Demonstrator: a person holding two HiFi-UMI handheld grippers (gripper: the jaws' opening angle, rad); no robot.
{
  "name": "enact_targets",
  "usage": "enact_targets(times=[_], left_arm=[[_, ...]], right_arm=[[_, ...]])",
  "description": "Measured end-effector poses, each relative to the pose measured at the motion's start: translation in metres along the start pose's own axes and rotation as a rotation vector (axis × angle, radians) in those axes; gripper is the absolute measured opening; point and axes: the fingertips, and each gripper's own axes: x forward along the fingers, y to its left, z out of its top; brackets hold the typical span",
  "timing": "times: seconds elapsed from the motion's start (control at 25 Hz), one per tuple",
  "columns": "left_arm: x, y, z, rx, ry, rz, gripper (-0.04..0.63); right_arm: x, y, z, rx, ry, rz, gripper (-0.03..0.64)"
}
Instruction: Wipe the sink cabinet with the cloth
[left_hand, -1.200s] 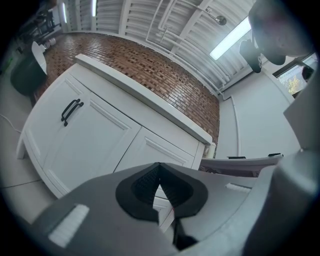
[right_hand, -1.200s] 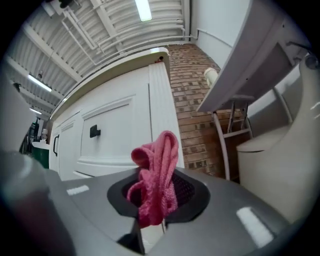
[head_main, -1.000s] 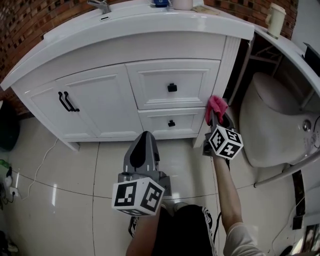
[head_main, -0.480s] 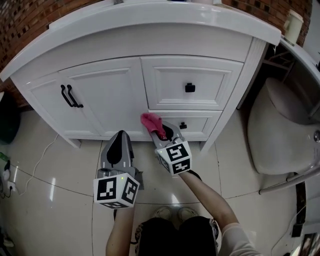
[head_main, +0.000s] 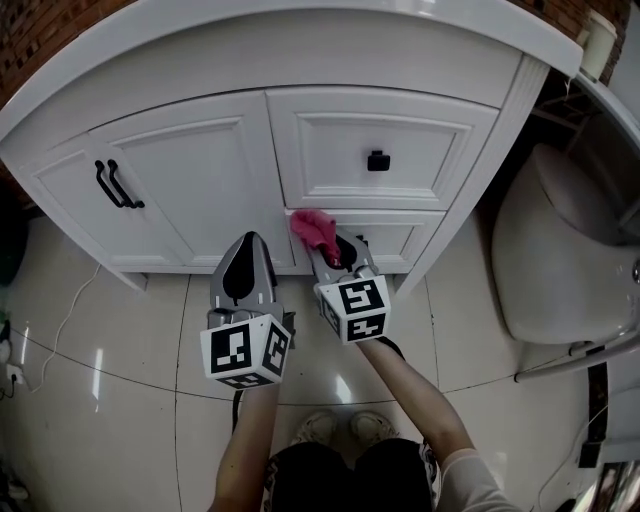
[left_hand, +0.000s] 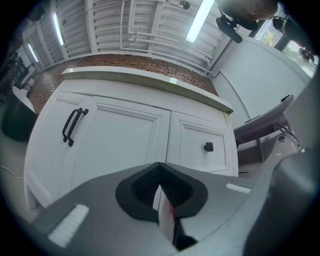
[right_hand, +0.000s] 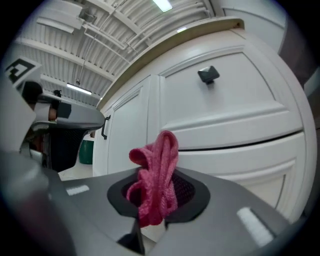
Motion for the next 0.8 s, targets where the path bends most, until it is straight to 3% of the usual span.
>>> enact_targets(times=[0.16,0.6,0.8], left_arm=[[0.0,-0.01,-0.013,-0.008,0.019,-0.012,0.012],[0.002,-0.019,-0.045,0.002,0.085,0.002,0.012],[0.004,-0.023,-0.053,-0.005,0.099,0.004,0.012]], right_arm=[[-0.029,-0.046,-0.005,-0.008,0.01,-0.089,0.071],[-0.109,-0.17,-0.009,0.094,-0.014,-0.367,0.071],[-0.13,-0.201,-0.014,0.092,-0.007,-0.432,0.071]])
